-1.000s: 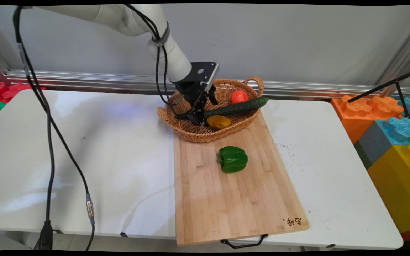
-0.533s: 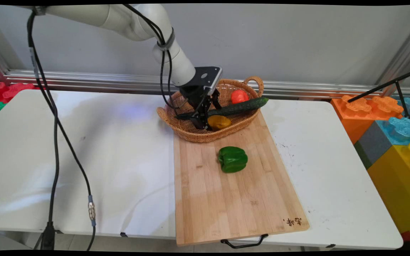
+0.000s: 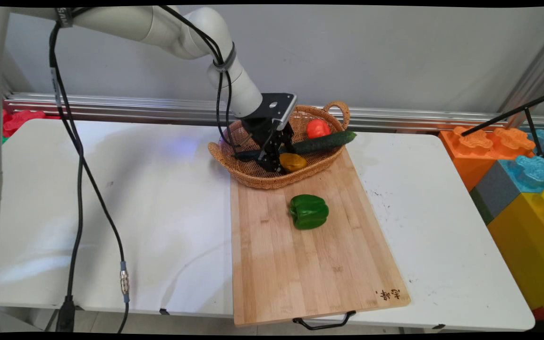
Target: Pick up the potato from the vegetable basket, then place the picked object on the cutting board
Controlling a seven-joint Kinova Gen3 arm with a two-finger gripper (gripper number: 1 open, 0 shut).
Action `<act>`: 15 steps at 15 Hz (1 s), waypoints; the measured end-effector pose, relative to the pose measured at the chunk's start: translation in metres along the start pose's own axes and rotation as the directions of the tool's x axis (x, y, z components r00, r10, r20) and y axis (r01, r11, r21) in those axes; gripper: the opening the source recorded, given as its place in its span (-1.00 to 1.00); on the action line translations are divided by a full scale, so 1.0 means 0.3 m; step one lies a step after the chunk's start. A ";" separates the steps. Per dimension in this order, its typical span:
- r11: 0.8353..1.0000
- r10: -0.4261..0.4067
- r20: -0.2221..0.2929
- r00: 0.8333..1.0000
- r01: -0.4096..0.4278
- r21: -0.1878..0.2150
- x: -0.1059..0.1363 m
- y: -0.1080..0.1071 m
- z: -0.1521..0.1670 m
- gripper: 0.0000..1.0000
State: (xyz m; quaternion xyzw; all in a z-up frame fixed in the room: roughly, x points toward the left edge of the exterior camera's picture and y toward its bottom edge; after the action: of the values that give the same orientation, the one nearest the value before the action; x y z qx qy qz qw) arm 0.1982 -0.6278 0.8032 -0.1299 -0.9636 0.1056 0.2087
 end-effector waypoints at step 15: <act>0.984 -0.122 -0.054 0.991 0.128 0.123 0.033 0.054 -0.129 -1.00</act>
State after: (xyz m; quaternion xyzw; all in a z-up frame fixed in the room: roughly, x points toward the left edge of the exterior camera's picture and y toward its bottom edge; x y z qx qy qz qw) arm 0.2096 -0.6040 0.8372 -0.0584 -0.9561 0.1498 0.2451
